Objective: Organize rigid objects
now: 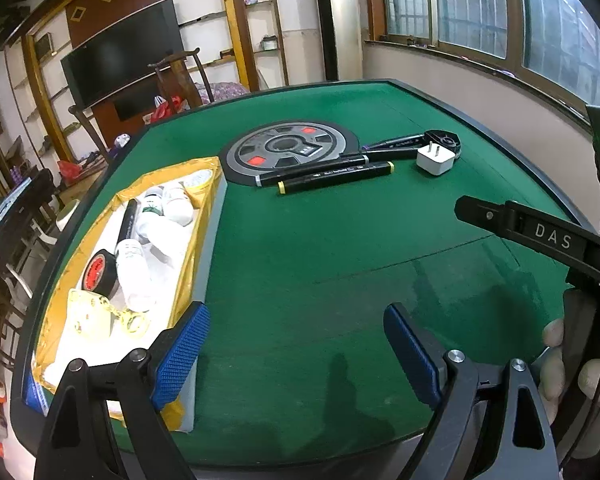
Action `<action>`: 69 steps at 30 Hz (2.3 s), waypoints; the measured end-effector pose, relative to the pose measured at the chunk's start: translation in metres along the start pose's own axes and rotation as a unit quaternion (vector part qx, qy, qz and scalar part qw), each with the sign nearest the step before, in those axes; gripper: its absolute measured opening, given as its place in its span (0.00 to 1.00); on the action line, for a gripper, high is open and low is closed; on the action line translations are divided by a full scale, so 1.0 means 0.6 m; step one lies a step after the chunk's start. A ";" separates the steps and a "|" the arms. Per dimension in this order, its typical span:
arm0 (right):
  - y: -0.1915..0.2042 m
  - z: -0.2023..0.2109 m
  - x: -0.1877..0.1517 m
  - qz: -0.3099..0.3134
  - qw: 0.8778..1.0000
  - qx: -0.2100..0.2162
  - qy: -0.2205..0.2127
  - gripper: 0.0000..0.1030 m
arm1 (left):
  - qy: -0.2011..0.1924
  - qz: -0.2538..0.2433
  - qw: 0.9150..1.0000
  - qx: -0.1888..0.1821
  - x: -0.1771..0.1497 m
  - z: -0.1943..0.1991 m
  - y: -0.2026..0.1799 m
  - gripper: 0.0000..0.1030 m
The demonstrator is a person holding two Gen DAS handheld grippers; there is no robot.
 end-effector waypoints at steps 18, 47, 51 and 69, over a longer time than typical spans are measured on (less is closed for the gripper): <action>-0.047 0.026 0.075 -0.024 1.000 0.002 -0.011 0.73 | 0.018 0.015 0.997 -0.070 0.011 -0.017 -0.004 0.89; -0.085 -0.125 0.155 -0.002 0.996 -0.064 0.062 0.57 | 0.101 -0.045 0.985 -0.131 0.220 -0.183 -0.002 0.89; -0.102 -0.109 0.144 -0.022 0.998 -0.036 0.049 0.57 | 0.104 -0.080 0.985 -0.113 0.244 -0.240 -0.021 0.89; -0.100 -0.110 0.145 -0.022 0.998 -0.030 0.048 0.57 | 0.116 -0.103 0.980 -0.124 0.196 -0.233 -0.090 0.41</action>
Point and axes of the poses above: each gripper's, at about its wrist camera, not at the fingertips, and z roughly against the way its jaws point, y to its left, x to its top, the point moved 2 cm from there along -z, roughly the way its jaws point, and after that the axes turned 5 degrees about y, right-handed, at the moved point
